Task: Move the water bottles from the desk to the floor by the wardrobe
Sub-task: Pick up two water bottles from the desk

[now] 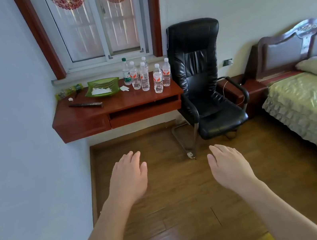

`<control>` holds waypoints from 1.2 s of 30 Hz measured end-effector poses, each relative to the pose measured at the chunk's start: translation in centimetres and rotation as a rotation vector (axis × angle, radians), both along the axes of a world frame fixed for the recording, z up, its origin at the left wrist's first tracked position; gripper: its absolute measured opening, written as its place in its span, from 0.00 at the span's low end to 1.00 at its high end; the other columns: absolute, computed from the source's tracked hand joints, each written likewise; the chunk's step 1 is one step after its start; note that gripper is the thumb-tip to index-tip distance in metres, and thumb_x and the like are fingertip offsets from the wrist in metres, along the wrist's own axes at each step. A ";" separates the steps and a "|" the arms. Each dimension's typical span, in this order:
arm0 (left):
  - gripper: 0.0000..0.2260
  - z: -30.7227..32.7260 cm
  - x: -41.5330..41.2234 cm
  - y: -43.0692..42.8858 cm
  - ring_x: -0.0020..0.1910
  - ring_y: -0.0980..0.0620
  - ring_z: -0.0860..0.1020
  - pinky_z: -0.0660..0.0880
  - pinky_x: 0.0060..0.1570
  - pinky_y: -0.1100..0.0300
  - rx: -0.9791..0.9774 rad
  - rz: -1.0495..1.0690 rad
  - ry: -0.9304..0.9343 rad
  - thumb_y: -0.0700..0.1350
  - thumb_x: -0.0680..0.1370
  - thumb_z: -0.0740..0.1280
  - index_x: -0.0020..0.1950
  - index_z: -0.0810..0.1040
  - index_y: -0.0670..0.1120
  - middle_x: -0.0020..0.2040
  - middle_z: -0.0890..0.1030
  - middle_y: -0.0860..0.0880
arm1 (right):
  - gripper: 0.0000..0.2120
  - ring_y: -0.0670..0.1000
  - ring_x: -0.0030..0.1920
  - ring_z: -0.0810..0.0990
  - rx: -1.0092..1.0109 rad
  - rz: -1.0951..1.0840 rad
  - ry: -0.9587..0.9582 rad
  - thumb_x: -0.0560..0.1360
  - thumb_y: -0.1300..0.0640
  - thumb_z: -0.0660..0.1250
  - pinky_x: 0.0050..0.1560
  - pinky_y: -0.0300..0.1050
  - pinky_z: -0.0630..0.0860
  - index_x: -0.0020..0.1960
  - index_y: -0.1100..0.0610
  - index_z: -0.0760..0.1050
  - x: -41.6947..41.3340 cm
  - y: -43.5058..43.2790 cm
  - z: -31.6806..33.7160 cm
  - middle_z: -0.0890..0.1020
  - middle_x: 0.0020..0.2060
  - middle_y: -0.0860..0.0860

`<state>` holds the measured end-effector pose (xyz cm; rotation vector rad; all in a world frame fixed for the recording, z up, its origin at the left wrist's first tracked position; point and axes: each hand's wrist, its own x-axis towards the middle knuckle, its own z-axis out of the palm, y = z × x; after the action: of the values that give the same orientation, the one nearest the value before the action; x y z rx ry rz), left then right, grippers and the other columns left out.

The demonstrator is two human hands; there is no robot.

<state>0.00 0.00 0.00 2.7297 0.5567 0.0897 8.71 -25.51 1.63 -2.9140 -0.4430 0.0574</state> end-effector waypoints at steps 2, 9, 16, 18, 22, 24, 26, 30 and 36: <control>0.23 0.0 0.7 0.7 0.78 0.50 0.56 0.54 0.76 0.51 0.015 -0.012 -0.004 0.56 0.83 0.50 0.78 0.59 0.53 0.78 0.60 0.52 | 0.23 0.49 0.73 0.65 0.007 -0.005 -0.004 0.83 0.45 0.49 0.74 0.47 0.59 0.75 0.50 0.64 0.6 0.3 -0.1 0.69 0.73 0.47; 0.23 -0.7 4.9 1.6 0.78 0.50 0.56 0.53 0.75 0.51 0.043 0.005 0.037 0.56 0.83 0.50 0.78 0.59 0.53 0.79 0.59 0.51 | 0.23 0.49 0.73 0.66 0.032 0.018 0.023 0.83 0.45 0.48 0.73 0.46 0.61 0.75 0.50 0.63 5.2 1.2 -0.9 0.69 0.73 0.47; 0.23 -0.9 12.2 1.0 0.78 0.50 0.56 0.54 0.76 0.51 0.062 0.077 0.062 0.56 0.83 0.50 0.78 0.57 0.53 0.79 0.59 0.51 | 0.23 0.49 0.73 0.65 0.068 0.060 0.042 0.83 0.45 0.49 0.74 0.47 0.62 0.76 0.50 0.63 14.0 1.5 -2.0 0.68 0.73 0.47; 0.23 -0.7 14.7 0.8 0.78 0.50 0.56 0.54 0.76 0.51 0.069 0.096 0.065 0.56 0.83 0.51 0.78 0.57 0.52 0.79 0.59 0.51 | 0.24 0.49 0.73 0.66 0.067 0.085 0.044 0.83 0.45 0.49 0.74 0.47 0.62 0.76 0.50 0.63 17.1 1.6 -2.1 0.69 0.73 0.47; 0.23 -0.1 19.4 0.0 0.78 0.51 0.57 0.55 0.76 0.52 0.069 0.123 0.042 0.54 0.83 0.52 0.78 0.58 0.52 0.79 0.59 0.51 | 0.23 0.49 0.73 0.66 0.088 0.107 0.031 0.83 0.44 0.50 0.74 0.47 0.63 0.75 0.50 0.64 22.5 1.7 -2.0 0.69 0.73 0.47; 0.23 0.0 21.3 -0.2 0.78 0.51 0.57 0.56 0.75 0.52 0.060 0.146 0.037 0.54 0.83 0.53 0.78 0.58 0.52 0.79 0.60 0.51 | 0.23 0.49 0.72 0.66 0.100 0.115 0.033 0.83 0.45 0.51 0.74 0.48 0.62 0.75 0.50 0.64 24.9 1.9 -2.0 0.70 0.72 0.48; 0.23 -0.1 23.0 -0.2 0.77 0.51 0.57 0.56 0.75 0.52 0.044 0.169 0.041 0.54 0.83 0.53 0.78 0.58 0.52 0.78 0.60 0.51 | 0.23 0.49 0.73 0.66 0.101 0.127 0.042 0.83 0.45 0.50 0.74 0.49 0.62 0.76 0.51 0.63 27.0 2.2 -2.2 0.69 0.73 0.48; 0.23 -0.5 25.8 0.8 0.77 0.51 0.58 0.57 0.75 0.52 0.028 0.200 0.059 0.55 0.83 0.54 0.78 0.59 0.53 0.78 0.60 0.52 | 0.24 0.50 0.73 0.65 0.101 0.137 0.054 0.83 0.45 0.50 0.74 0.50 0.61 0.75 0.51 0.64 30.5 3.7 -2.8 0.69 0.73 0.48; 0.22 -1.7 30.0 4.4 0.77 0.51 0.58 0.57 0.75 0.52 0.011 0.199 0.039 0.54 0.83 0.52 0.78 0.60 0.52 0.78 0.62 0.51 | 0.23 0.49 0.73 0.65 0.086 0.156 0.066 0.82 0.45 0.49 0.74 0.50 0.61 0.74 0.51 0.65 35.0 7.7 -3.8 0.70 0.72 0.47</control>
<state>29.96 4.39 -1.75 2.6840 0.8404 0.0886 43.74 -17.78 -2.21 -2.7796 -0.6439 0.1531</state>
